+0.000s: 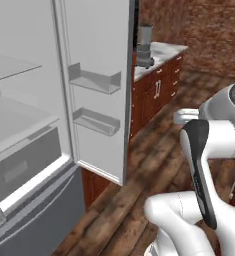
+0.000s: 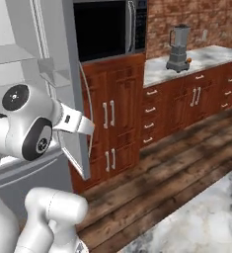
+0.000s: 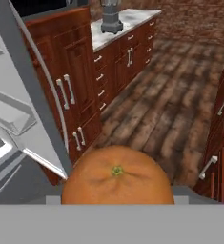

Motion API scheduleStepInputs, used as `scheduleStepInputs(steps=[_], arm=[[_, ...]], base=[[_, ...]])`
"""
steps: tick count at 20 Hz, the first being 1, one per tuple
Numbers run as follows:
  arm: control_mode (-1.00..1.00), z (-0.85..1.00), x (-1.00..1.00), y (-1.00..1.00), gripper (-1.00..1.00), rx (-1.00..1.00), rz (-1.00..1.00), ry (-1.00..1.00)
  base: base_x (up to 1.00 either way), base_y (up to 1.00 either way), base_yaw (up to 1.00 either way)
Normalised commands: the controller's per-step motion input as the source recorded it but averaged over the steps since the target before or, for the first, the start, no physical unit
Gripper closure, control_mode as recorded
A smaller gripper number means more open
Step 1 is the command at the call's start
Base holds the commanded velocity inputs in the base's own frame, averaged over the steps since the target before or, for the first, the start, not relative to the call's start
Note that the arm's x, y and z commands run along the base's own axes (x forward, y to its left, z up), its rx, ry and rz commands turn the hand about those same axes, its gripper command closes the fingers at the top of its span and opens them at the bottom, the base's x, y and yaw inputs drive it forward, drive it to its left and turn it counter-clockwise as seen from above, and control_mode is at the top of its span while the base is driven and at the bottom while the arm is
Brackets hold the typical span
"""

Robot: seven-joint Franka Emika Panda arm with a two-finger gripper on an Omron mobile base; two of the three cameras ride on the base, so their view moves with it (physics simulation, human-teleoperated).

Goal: Pick the two tangerines from the fridge and place them on the plate next to the blender to make a fruit smoothie.

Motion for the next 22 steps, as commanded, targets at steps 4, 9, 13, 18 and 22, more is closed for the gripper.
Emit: scheduleStepInputs(steps=[4, 9, 13, 18, 22], arm=[[1.00, 0.00, 0.00, 0.00, 1.00, 0.00, 0.00, 0.00], [1.00, 0.00, 0.00, 0.00, 1.00, 0.00, 0.00, 0.00], [1.00, 0.00, 0.00, 0.00, 1.00, 0.00, 0.00, 0.00], [1.00, 0.00, 0.00, 0.00, 1.00, 0.00, 0.00, 0.00], [1.00, 0.00, 0.00, 0.00, 1.00, 0.00, 0.00, 0.00]], base=[[0.96, 0.23, -0.50], [0.93, 0.24, -0.49], [0.44, -0.50, -0.45], [0.96, -0.01, -0.34], [1.00, -0.07, -0.23]])
